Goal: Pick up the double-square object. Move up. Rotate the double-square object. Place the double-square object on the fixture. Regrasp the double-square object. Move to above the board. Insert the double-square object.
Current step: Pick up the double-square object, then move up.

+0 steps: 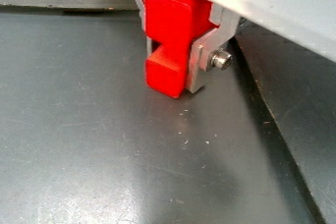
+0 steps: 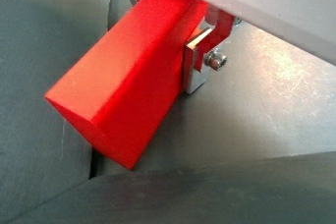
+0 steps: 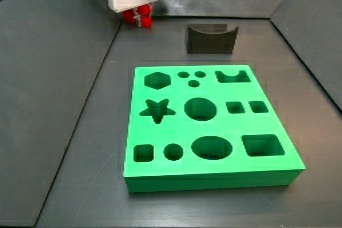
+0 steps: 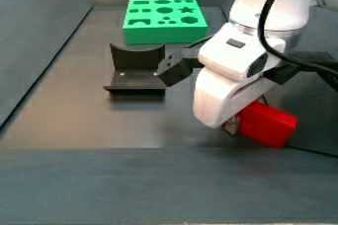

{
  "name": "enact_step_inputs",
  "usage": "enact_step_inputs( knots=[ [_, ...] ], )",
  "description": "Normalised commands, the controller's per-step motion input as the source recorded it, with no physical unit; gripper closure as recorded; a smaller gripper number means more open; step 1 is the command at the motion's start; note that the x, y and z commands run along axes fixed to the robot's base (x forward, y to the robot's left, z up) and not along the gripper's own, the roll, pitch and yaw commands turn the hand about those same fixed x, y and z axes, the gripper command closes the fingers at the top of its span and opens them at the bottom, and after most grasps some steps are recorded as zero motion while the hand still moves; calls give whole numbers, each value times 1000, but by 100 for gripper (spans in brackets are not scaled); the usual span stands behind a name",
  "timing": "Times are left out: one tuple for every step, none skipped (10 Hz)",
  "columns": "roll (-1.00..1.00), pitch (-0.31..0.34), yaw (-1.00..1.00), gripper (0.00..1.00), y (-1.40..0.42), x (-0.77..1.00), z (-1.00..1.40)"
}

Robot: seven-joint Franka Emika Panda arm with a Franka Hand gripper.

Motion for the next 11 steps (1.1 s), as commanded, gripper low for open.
enact_step_inputs(
  knots=[
    [0,0,0,100,0,0,0],
    [0,0,0,100,0,0,0],
    [0,0,0,100,0,0,0],
    [0,0,0,100,0,0,0],
    [0,0,0,100,0,0,0],
    [0,0,0,100,0,0,0],
    [0,0,0,100,0,0,0],
    [0,0,0,100,0,0,0],
    [0,0,0,100,0,0,0],
    [0,0,0,100,0,0,833],
    [-1,4,2,100,0,-11,829]
  ],
)
